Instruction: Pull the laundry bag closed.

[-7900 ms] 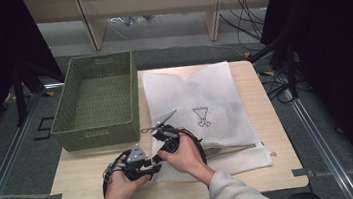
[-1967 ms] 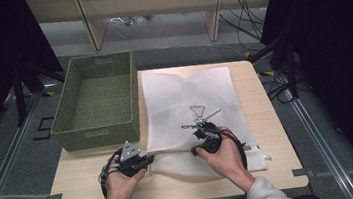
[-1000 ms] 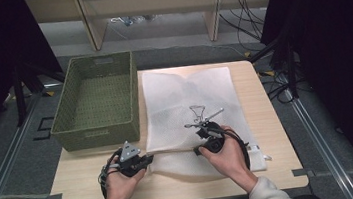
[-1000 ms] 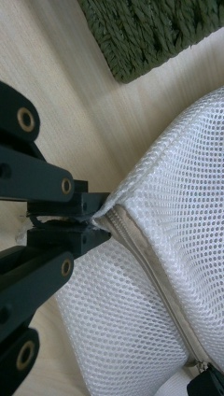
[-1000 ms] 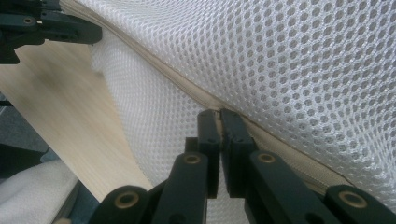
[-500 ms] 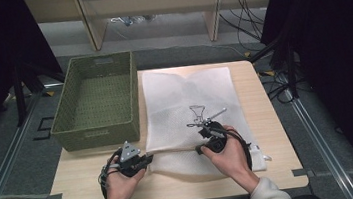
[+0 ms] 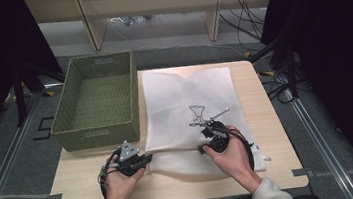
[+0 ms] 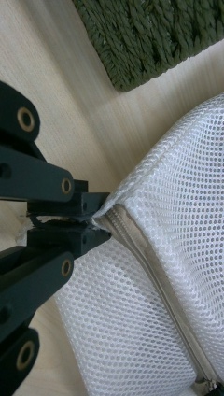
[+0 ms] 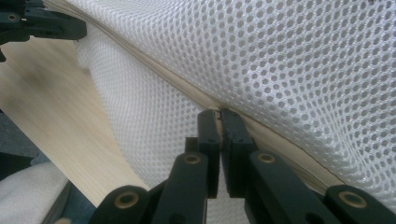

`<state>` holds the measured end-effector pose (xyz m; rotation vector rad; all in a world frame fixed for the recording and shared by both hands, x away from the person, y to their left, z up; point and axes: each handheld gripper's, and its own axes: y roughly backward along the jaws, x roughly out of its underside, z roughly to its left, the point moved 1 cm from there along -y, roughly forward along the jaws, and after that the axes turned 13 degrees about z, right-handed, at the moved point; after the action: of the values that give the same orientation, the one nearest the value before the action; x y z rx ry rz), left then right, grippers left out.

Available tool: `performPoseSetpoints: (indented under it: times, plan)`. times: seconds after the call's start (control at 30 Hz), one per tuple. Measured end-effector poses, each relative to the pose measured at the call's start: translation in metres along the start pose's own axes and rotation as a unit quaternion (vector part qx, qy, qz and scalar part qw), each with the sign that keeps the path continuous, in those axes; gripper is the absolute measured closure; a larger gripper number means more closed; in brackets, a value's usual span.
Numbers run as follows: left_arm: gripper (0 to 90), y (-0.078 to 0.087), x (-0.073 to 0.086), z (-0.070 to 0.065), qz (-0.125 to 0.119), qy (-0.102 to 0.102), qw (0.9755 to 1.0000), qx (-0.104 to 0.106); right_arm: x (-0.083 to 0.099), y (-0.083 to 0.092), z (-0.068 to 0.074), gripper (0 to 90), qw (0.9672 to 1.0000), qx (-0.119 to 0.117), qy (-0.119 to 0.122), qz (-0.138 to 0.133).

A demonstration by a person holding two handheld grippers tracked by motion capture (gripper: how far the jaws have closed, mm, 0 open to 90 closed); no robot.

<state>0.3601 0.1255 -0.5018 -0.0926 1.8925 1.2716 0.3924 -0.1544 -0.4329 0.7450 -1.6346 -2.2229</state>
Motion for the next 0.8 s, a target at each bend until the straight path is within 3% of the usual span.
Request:
performPoseSetpoints:
  times: [0.17,0.23,0.33,0.43,0.5,0.53,0.73,0.8]
  plan:
    - [84.7,0.0,0.0005,0.0012,0.004,-0.006,1.0,-0.002,0.0,-0.0008,-0.0001,88.4,0.9999,0.016,0.001,-0.002]
    - [84.7,-0.0011,0.0001,-0.0004,-0.004,0.002,1.0,0.0,0.0004,-0.0003,-0.0003,88.4,0.9999,0.012,0.004,-0.002]
    - [84.7,0.0002,0.0002,0.002,0.008,-0.008,0.9999,-0.007,0.0003,0.0007,-0.0011,88.4,0.9999,0.006,0.01,-0.004]
    - [84.7,0.0001,0.0004,0.0019,0.008,-0.008,0.9999,-0.003,0.0011,0.0008,-0.0013,88.4,0.9999,0.013,-0.003,0.0]
    - [84.7,-0.0009,0.0006,0.002,0.006,-0.011,0.9999,-0.003,0.0018,0.0007,-0.0052,88.4,0.9998,0.017,0.011,0.001]
    - [84.7,-0.0012,0.0006,0.0021,0.007,-0.01,0.9999,-0.004,0.0023,0.0008,-0.0033,88.4,0.9999,0.013,-0.002,0.001]
    - [84.7,-0.001,0.0003,0.0018,0.009,-0.01,0.9999,-0.003,0.0026,0.0016,-0.0027,88.4,1.0,0.008,-0.006,-0.001]
    - [84.7,-0.0024,0.0004,0.0003,0.0,-0.002,1.0,0.002,0.0027,0.0017,-0.0048,88.4,1.0,0.008,0.004,-0.003]
